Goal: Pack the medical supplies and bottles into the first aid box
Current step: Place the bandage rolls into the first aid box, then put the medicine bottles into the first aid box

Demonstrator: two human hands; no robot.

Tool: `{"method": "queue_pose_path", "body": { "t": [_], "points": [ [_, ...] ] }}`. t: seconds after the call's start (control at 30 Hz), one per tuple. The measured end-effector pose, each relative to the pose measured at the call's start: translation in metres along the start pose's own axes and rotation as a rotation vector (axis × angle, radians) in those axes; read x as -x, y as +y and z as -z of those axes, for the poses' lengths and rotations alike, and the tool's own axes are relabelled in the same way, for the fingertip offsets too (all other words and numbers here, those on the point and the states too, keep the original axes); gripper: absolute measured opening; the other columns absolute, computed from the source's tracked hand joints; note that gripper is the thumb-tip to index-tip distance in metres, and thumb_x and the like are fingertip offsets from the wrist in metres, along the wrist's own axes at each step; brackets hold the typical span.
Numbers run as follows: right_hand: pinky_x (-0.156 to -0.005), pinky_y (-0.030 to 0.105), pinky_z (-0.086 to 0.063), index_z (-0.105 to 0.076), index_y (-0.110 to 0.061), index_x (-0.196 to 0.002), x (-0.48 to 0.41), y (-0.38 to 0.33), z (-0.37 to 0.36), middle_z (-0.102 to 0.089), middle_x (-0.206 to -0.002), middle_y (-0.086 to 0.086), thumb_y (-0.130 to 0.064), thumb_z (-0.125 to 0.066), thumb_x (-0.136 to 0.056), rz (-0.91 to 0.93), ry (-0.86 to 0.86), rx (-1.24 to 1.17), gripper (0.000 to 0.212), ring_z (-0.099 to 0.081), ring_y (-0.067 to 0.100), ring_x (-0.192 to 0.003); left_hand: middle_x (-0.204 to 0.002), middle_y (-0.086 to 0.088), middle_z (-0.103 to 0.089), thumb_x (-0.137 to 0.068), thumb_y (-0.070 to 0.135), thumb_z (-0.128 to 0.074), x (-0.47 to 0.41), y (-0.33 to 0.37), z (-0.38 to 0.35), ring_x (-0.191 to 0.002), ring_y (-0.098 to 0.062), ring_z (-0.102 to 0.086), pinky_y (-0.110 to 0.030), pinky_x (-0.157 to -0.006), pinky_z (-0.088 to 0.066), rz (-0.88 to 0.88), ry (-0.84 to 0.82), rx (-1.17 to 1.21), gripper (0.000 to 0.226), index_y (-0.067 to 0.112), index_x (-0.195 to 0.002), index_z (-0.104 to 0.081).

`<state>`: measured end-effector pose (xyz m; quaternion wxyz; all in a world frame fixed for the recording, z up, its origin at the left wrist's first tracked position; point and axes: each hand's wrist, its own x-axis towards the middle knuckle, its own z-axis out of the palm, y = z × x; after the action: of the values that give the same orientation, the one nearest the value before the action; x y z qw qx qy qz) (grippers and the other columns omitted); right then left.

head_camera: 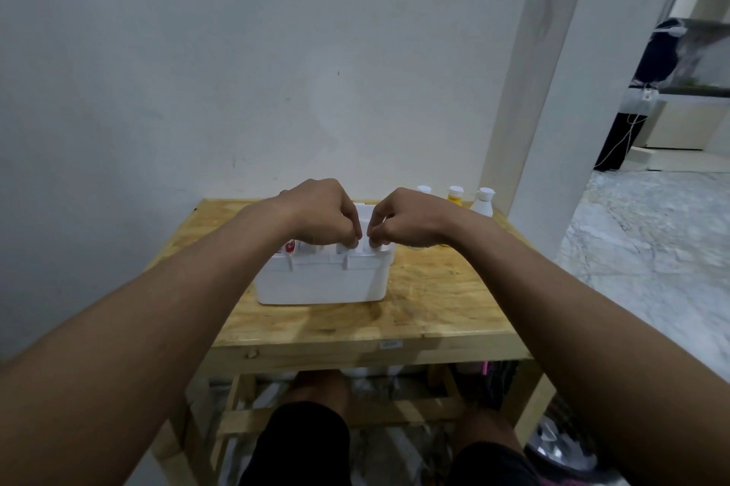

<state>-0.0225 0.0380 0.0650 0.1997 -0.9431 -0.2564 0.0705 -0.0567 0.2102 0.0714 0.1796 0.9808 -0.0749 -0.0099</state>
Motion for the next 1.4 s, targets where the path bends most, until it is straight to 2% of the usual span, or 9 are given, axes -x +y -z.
{"method": "queue_pose_path", "body": {
  "t": [0.1, 0.27, 0.47, 0.6, 0.7, 1.13, 1.23, 1.33, 1.4],
  "points": [
    [-0.075, 0.033, -0.054, -0.078, -0.020, -0.090, -0.001, -0.001, 0.000, -0.073, -0.092, -0.001, -0.032, -0.062, -0.078, -0.008, -0.006, -0.003, 0.023, -0.065, 0.019, -0.089, -0.084, 0.023, -0.065, -0.078, 0.028, -0.073, 0.001, 0.001, 0.002, -0.092, -0.010, -0.058, -0.033, -0.083, -0.053, 0.005, 0.002, 0.019, 0.017, 0.036, -0.091, -0.081],
    [-0.087, 0.040, -0.055, -0.077, -0.021, -0.093, -0.001, -0.003, -0.001, -0.073, -0.097, -0.002, -0.031, -0.061, -0.080, 0.000, -0.004, -0.004, 0.023, -0.065, 0.019, -0.096, -0.081, 0.023, -0.062, -0.081, 0.024, -0.073, 0.002, -0.001, 0.002, -0.080, -0.002, -0.055, -0.021, -0.062, -0.040, -0.005, -0.003, 0.043, 0.018, 0.033, -0.095, -0.081],
    [-0.091, 0.041, -0.056, -0.079, -0.023, -0.093, -0.002, 0.001, -0.002, -0.075, -0.095, -0.008, -0.023, -0.061, -0.081, -0.011, -0.016, 0.002, 0.022, -0.067, 0.016, -0.097, -0.086, 0.017, -0.065, -0.081, 0.021, -0.074, 0.004, -0.001, 0.001, -0.086, -0.008, -0.058, -0.022, -0.062, -0.042, 0.001, -0.014, 0.037, 0.018, 0.032, -0.093, -0.081],
    [-0.091, 0.041, -0.055, -0.080, -0.022, -0.094, -0.002, 0.000, -0.001, -0.075, -0.098, -0.006, -0.022, -0.061, -0.079, -0.010, -0.014, 0.000, 0.024, -0.066, 0.016, -0.097, -0.085, 0.009, -0.068, -0.079, 0.018, -0.075, 0.005, -0.002, 0.005, -0.076, -0.010, -0.059, -0.023, -0.056, -0.042, 0.014, -0.006, 0.012, 0.019, 0.032, -0.090, -0.081],
    [-0.091, 0.040, -0.055, -0.080, -0.021, -0.095, -0.002, -0.001, -0.001, -0.075, -0.099, -0.006, -0.022, -0.061, -0.081, -0.013, -0.021, -0.005, 0.024, -0.066, 0.016, -0.098, -0.082, 0.012, -0.064, -0.081, 0.016, -0.074, 0.007, -0.001, 0.005, -0.069, -0.006, -0.054, -0.022, -0.053, -0.039, 0.010, -0.012, 0.014, 0.021, 0.030, -0.094, -0.081],
    [-0.091, 0.040, -0.054, -0.078, -0.019, -0.096, -0.002, -0.002, 0.000, -0.073, -0.101, -0.002, -0.025, -0.058, -0.081, -0.015, -0.002, -0.008, 0.025, -0.064, 0.020, -0.100, -0.086, 0.021, -0.064, -0.084, 0.017, -0.068, 0.005, 0.001, 0.005, -0.088, -0.006, -0.057, -0.020, -0.063, -0.040, 0.006, -0.020, 0.043, 0.025, 0.030, -0.101, -0.080],
    [-0.091, 0.040, -0.054, -0.078, -0.022, -0.094, -0.001, -0.001, 0.001, -0.073, -0.101, -0.003, -0.028, -0.058, -0.079, -0.018, 0.022, -0.018, 0.026, -0.065, 0.019, -0.099, -0.088, 0.020, -0.066, -0.084, 0.017, -0.066, 0.004, 0.002, 0.006, -0.097, -0.009, -0.058, -0.022, -0.072, -0.043, 0.002, -0.009, 0.052, 0.025, 0.029, -0.101, -0.080],
    [-0.091, 0.040, -0.053, -0.077, -0.021, -0.103, 0.000, 0.002, 0.007, -0.072, -0.108, -0.001, -0.031, -0.059, -0.083, -0.025, 0.090, -0.015, 0.029, -0.063, 0.019, -0.102, -0.100, 0.012, -0.072, -0.084, 0.022, -0.066, 0.000, 0.005, 0.007, -0.102, -0.012, -0.061, -0.028, -0.085, -0.049, -0.015, 0.067, 0.064, 0.021, 0.029, -0.099, -0.079],
    [-0.091, 0.040, -0.053, -0.075, -0.021, -0.109, 0.001, 0.004, 0.013, -0.071, -0.112, 0.000, -0.033, -0.058, -0.086, -0.024, 0.158, -0.010, 0.031, -0.063, 0.020, -0.105, -0.104, 0.008, -0.073, -0.085, 0.031, -0.067, -0.005, 0.010, 0.007, -0.100, -0.013, -0.064, -0.030, -0.087, -0.052, -0.034, 0.151, 0.068, 0.019, 0.031, -0.101, -0.077]
  ]
}}
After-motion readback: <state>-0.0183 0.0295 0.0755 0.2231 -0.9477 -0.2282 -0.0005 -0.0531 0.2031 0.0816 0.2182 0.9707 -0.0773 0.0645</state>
